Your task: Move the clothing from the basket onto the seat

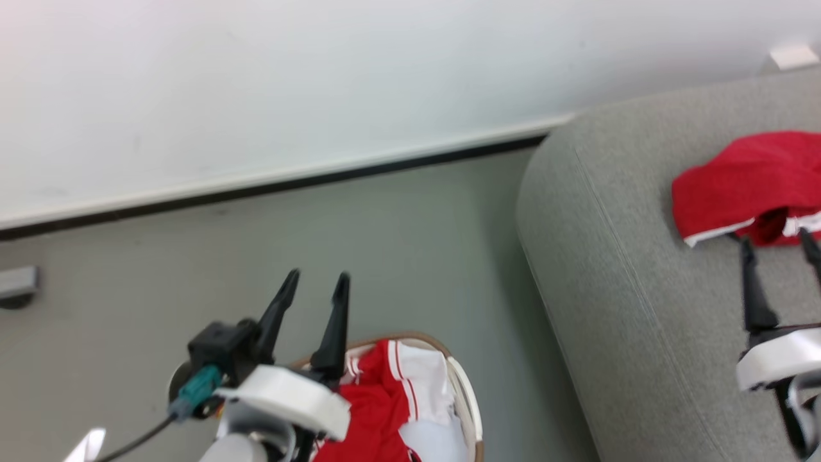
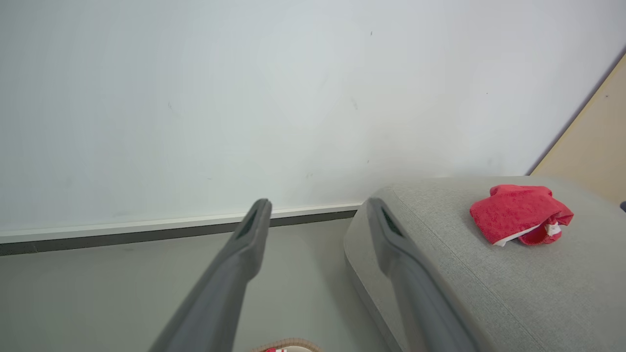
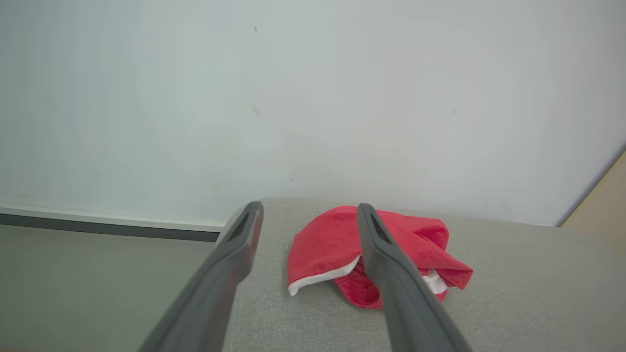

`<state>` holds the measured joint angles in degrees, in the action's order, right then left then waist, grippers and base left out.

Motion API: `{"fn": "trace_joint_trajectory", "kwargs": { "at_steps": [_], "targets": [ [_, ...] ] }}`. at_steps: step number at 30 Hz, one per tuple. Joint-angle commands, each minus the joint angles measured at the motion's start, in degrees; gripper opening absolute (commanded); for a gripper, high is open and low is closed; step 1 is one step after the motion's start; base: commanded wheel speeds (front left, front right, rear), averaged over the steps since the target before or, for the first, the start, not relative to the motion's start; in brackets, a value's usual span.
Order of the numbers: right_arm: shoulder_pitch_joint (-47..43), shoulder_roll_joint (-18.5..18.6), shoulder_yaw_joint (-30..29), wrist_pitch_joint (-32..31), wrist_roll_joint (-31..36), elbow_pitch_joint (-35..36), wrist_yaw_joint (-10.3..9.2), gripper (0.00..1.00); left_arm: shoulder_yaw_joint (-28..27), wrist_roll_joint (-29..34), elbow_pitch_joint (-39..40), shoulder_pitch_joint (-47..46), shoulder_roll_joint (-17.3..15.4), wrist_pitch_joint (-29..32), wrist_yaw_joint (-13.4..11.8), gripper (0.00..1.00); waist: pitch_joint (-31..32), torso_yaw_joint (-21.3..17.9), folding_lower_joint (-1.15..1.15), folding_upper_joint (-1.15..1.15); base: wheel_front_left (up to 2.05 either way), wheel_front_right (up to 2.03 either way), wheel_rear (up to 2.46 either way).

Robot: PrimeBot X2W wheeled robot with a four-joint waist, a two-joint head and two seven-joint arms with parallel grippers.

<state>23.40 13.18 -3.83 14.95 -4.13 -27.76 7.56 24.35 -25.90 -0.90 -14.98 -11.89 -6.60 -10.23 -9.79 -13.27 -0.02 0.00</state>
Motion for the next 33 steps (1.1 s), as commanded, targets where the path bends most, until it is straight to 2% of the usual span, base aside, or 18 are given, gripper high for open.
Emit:
{"fn": "trace_joint_trajectory", "kwargs": {
  "at_steps": [1,8,14,24,33],
  "targets": [
    [-1.8,-0.2,0.7,0.1,-0.6,1.5,-0.14,1.0,-0.4,0.3,-0.7,1.4,-0.8,-1.4,-0.2,1.0,2.6,1.7,0.02,0.0,0.0,0.0,0.0],
    [-8.0,-2.7,3.1,0.1,-0.6,7.1,-0.14,1.0,-2.5,-0.3,-6.5,7.0,-0.1,-7.2,-1.5,1.0,7.1,4.2,0.02,0.0,0.0,0.0,0.0],
    [-12.9,-5.1,5.2,0.1,0.2,8.1,-0.14,1.0,-5.1,1.3,-9.0,10.8,0.9,-8.5,-1.4,1.0,9.6,6.4,0.02,0.0,0.0,0.0,0.0],
    [-17.4,-8.2,7.7,0.1,0.1,7.1,-0.14,1.0,-10.4,6.5,-8.2,15.6,3.7,-8.5,1.1,1.0,11.2,8.5,0.02,0.0,0.0,0.0,0.0],
    [-16.6,-8.6,7.9,0.1,0.3,6.8,-0.14,1.0,-13.0,9.2,-8.7,15.9,5.8,-8.6,3.5,1.0,11.2,8.9,0.02,0.0,0.0,0.0,0.0]
  ]
}}
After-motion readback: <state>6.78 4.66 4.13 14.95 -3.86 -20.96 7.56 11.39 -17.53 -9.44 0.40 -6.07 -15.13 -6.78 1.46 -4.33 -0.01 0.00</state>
